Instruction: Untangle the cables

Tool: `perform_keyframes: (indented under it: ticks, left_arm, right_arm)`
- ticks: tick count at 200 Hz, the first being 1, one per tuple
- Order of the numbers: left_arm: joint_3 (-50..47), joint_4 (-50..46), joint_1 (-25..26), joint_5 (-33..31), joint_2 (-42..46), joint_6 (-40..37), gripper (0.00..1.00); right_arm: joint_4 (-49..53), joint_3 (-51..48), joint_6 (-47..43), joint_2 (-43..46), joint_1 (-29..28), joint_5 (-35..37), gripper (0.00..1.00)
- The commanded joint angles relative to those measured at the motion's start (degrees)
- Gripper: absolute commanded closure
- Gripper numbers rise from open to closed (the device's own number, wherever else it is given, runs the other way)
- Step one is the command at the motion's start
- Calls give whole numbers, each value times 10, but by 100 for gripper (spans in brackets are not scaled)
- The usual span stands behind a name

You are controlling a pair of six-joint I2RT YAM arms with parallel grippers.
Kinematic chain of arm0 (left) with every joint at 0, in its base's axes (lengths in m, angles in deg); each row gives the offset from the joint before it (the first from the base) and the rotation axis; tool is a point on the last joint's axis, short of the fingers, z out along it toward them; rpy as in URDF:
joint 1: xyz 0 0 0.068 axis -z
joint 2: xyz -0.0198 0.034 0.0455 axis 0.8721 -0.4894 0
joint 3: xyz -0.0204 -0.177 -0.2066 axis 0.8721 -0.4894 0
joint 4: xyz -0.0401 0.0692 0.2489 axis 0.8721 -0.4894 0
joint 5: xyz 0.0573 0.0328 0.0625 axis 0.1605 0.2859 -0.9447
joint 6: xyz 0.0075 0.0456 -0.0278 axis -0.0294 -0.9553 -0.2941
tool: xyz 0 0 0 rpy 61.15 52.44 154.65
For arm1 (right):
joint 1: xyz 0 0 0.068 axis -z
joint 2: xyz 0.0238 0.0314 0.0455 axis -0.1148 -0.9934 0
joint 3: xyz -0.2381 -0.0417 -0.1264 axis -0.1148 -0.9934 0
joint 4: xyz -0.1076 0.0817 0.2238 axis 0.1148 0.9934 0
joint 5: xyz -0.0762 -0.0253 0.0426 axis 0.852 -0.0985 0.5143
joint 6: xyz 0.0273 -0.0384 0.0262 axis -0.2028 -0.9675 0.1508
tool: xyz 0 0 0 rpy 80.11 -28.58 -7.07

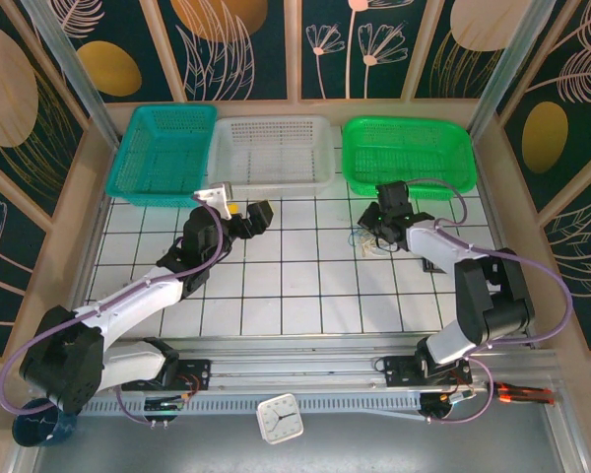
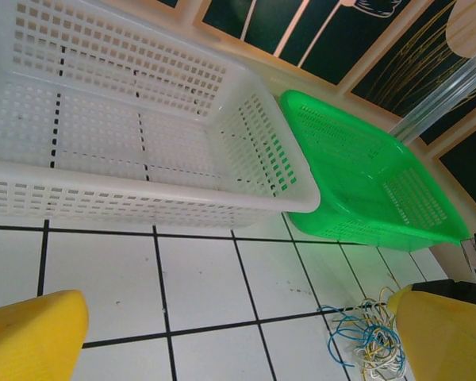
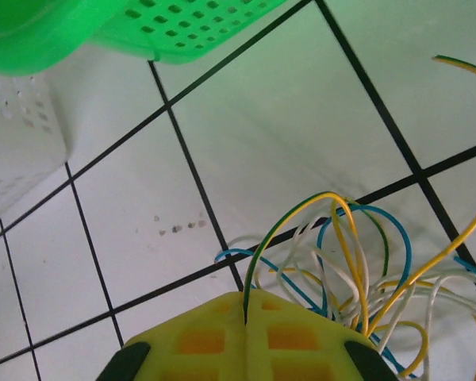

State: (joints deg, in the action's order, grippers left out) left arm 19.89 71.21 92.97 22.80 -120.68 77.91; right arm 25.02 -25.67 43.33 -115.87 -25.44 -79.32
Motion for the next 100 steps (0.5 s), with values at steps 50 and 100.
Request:
perform_keyframes:
  ticks: [50,100]
  left_arm:
    - [-25,23,4,-3,13,-12,1]
    - [-51,65,5,44,11,-47,1]
  right_arm:
    - [15,9,-16,121,-70,7,100]
    - [8,14,-20,172,-110,-62,100]
